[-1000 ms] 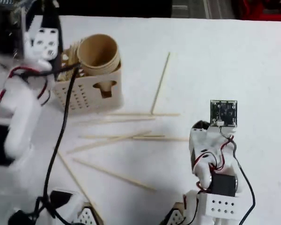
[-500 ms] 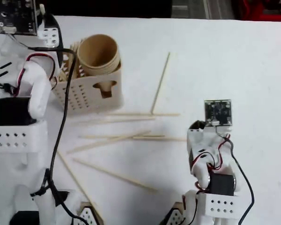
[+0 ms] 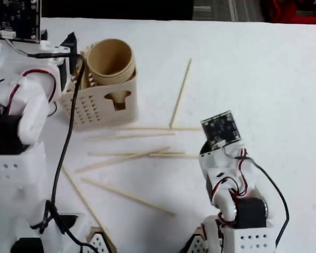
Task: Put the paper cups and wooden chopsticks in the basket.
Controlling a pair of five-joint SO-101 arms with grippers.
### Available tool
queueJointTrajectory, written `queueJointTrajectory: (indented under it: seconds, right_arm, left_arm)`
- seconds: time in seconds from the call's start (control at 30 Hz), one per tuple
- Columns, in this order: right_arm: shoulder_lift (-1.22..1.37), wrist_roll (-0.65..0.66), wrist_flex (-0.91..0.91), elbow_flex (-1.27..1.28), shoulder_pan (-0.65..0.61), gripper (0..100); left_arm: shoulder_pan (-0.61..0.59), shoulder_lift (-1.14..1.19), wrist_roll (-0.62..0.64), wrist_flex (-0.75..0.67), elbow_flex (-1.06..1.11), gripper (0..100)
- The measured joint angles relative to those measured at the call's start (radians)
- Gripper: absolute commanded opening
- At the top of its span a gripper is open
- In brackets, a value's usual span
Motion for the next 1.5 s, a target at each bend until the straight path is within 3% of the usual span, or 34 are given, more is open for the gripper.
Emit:
queueJointTrajectory:
  seconds: [0.3, 0.53, 0.67, 0.93, 1.17, 1.33, 1.5]
  right_arm:
    - [0.226, 0.137, 0.037, -0.063, -0.123, 2.2]
    - [0.571, 0.198, 0.048, -0.164, -0.278, 18.3]
    - [0.746, 0.204, 0.048, -0.213, -0.344, 21.7]
    - [1.068, 0.204, -0.031, -0.344, -0.407, 21.6]
    - [1.290, 0.367, -0.163, -0.373, -0.408, 21.6]
    - [1.395, 0.394, -0.259, -0.373, -0.402, 21.4]
    - [1.456, 0.400, -0.282, -0.402, -0.396, 8.6]
  left_arm:
    - [0.000, 0.000, 0.000, 0.267, -0.196, 18]
    - [-0.002, 0.000, 0.000, 0.351, -0.213, 18]
    - [-0.029, 0.000, 0.000, 0.361, -0.213, 18]
    - [-0.068, 0.000, 0.000, 0.394, -0.213, 18]
    - [-0.072, 0.000, 0.000, 0.413, -0.213, 18]
    - [-0.072, 0.000, 0.000, 0.428, -0.213, 18]
    - [-0.072, 0.000, 0.000, 0.433, -0.213, 18]
